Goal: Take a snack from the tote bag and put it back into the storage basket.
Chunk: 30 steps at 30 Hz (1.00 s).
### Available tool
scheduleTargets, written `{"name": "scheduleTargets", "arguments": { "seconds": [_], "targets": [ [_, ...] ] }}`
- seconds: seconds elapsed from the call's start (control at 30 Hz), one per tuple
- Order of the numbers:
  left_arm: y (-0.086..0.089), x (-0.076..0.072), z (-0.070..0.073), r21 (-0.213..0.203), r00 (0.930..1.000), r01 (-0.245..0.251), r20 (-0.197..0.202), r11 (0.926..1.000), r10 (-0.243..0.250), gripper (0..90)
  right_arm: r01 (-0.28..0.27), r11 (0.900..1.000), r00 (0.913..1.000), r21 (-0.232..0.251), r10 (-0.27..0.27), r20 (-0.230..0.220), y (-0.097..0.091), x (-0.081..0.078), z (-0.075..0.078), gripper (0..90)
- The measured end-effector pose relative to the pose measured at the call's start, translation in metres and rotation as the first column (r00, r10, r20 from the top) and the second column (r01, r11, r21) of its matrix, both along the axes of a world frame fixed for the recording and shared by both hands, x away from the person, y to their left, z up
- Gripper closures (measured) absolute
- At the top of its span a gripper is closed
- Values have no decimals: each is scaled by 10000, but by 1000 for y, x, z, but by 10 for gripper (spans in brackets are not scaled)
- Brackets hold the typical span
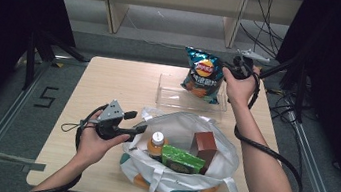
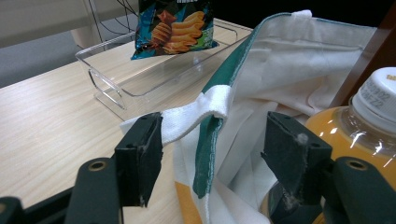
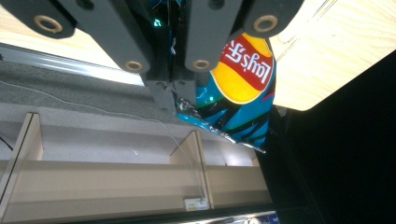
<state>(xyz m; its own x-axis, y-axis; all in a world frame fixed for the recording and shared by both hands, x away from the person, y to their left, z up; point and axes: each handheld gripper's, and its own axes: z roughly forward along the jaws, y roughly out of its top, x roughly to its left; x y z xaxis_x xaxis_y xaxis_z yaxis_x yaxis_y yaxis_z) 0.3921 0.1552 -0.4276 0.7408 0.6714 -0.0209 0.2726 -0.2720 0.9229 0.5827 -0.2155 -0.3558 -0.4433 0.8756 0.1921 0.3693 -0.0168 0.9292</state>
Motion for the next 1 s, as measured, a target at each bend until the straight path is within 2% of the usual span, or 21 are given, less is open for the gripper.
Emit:
{"name": "scheduleTargets", "arguments": {
  "seconds": [0.2, 0.3, 0.33, 0.37, 0.43, 0.5, 0.53, 0.67, 0.7, 0.73, 0.77, 0.8, 0.83, 0.93, 0.97, 1.0],
  "targets": [
    [0, 0, 0, 54, 10000, 33, 16, 10000, -33, 368, -1, 9998, 10000, -181, 1, 9, -2, 3, -5, 900],
    [1, 0, 0, 51, 10000, 2, 22, 10000, -2, 368, 150, 9998, 9996, -92, -153, -252, 1, 4, -7, 900],
    [1, 0, 0, 90, 10000, -7, 21, 10000, 7, 368, 64, 9998, 10000, -203, -66, -53, -1, 5, -9, 900],
    [1, 0, 0, 52, 10000, -1, 13, 10000, 1, 368, 103, 9991, 9999, -411, -106, -67, -2, 6, -9, 900],
    [0, 0, 1, 115, 10000, 33, 42, 9999, -33, 368, 141, 9998, 9996, -150, -144, -259, 0, 5, -10, 900],
    [0, 0, 0, 112, 10000, 43, 23, 9999, -44, 368, 97, 9984, 9999, -559, -104, -127, -1, 7, -12, 900],
    [0, 0, 0, 137, 10000, 53, 29, 9999, -54, 368, 97, 9986, 9997, -517, -109, -231, 0, 6, -12, 900],
    [0, 0, 0, 125, 10000, 46, 22, 9999, -46, 368, 12, 9968, 9999, -804, -21, -118, -3, 8, -17, 900],
    [0, 0, 0, 122, 10000, 51, 27, 9999, -52, 368, 14, 9986, 9996, -535, -30, -294, -2, 7, -17, 900],
    [0, 0, 0, 138, 10000, 44, 25, 9999, -45, 368, 32, 9979, 9998, -648, -44, -182, -2, 8, -18, 900],
    [0, 0, 0, 125, 10000, 39, 23, 9999, -39, 368, 44, 9974, 9996, -719, -64, -278, -3, 8, -18, 900],
    [0, 0, 0, 118, 10000, 45, 17, 9999, -45, 368, -51, 9949, 9999, -1002, 34, -169, -7, 9, -19, 899],
    [0, 0, 0, 90, 10000, 90, 21, 9999, -90, 368, 117, 9984, 9993, -546, -136, -347, -3, 8, -19, 898],
    [-1, 0, -1, 80, 10000, 75, 15, 9999, -75, 368, 118, 9983, 9991, -574, -141, -397, -5, 9, -19, 892],
    [-1, 0, 0, 84, 10000, 79, 19, 9999, -80, 368, 118, 9947, 9995, -1026, -148, -286, -9, 9, -20, 889],
    [-1, -1, 0, 83, 10000, 86, 26, 9999, -87, 368, 48, 9934, 9998, -1149, -69, -172, -10, 10, -21, 884]
  ]
}}
